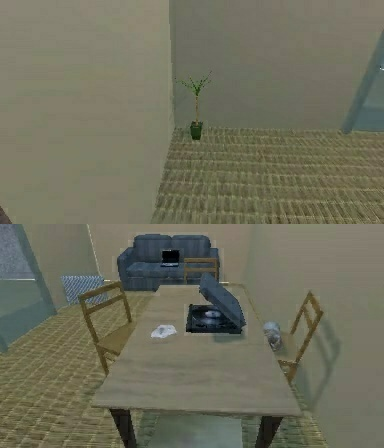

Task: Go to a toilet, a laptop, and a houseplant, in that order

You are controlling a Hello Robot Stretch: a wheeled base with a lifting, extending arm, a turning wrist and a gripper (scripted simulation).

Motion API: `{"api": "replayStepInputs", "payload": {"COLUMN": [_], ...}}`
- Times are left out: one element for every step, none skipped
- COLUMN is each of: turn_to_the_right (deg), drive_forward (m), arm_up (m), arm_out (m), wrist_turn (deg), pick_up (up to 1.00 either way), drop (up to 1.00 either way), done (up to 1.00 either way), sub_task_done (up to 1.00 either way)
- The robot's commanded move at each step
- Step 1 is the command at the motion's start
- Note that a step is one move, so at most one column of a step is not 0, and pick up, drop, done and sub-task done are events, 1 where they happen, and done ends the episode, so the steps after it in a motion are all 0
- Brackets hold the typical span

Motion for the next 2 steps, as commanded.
{"api": "replayStepInputs", "payload": {"turn_to_the_right": [0.0, 45.0], "drive_forward": [0.30, 0.00], "arm_up": [0.00, 0.00], "arm_out": [0.00, 0.00], "wrist_turn": [0.0, 0.0], "pick_up": [0.00, 0.00], "drop": [0.00, 0.00], "done": [0.00, 0.00], "sub_task_done": [0.00, 0.00]}}
